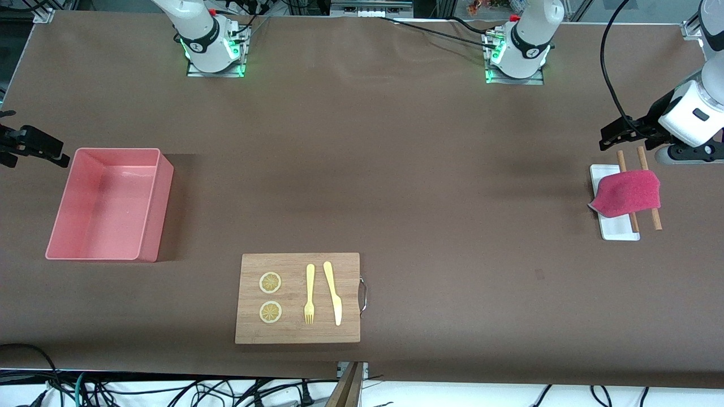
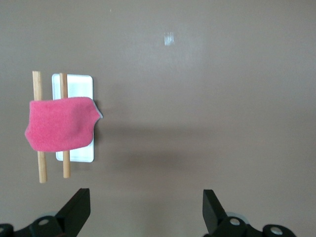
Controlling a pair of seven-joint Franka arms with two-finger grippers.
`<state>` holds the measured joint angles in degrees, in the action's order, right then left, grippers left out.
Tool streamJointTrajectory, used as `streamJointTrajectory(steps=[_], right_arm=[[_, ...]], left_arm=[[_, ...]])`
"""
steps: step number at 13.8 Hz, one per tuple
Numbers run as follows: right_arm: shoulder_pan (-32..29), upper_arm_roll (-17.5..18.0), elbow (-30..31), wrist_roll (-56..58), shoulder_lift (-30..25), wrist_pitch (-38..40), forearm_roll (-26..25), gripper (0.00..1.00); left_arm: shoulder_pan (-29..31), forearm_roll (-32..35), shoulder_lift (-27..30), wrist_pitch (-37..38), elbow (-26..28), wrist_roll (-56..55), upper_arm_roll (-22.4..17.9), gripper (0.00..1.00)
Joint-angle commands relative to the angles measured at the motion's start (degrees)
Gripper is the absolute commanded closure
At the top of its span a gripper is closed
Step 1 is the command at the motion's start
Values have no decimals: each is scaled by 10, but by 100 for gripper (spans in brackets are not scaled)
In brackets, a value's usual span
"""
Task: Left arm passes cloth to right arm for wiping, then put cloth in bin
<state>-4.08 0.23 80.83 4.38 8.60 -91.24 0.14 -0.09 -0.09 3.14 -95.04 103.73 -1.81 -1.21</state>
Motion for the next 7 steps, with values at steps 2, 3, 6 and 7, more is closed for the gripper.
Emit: streamJointTrajectory(steps=[2, 3, 6, 7], right_arm=[[1, -1, -7, 5, 0, 1, 11, 0], [1, -1, -7, 5, 0, 1, 11, 0], [0, -1, -7, 5, 0, 1, 12, 0], [1, -1, -7, 5, 0, 1, 11, 0]], left_arm=[[1, 11, -5, 19, -5, -5, 3, 0], [0, 11, -15, 20, -18, -6, 3, 0], [-2, 11, -23, 20, -33, -5, 4, 0], [-2, 11, -24, 20, -33, -5, 4, 0]])
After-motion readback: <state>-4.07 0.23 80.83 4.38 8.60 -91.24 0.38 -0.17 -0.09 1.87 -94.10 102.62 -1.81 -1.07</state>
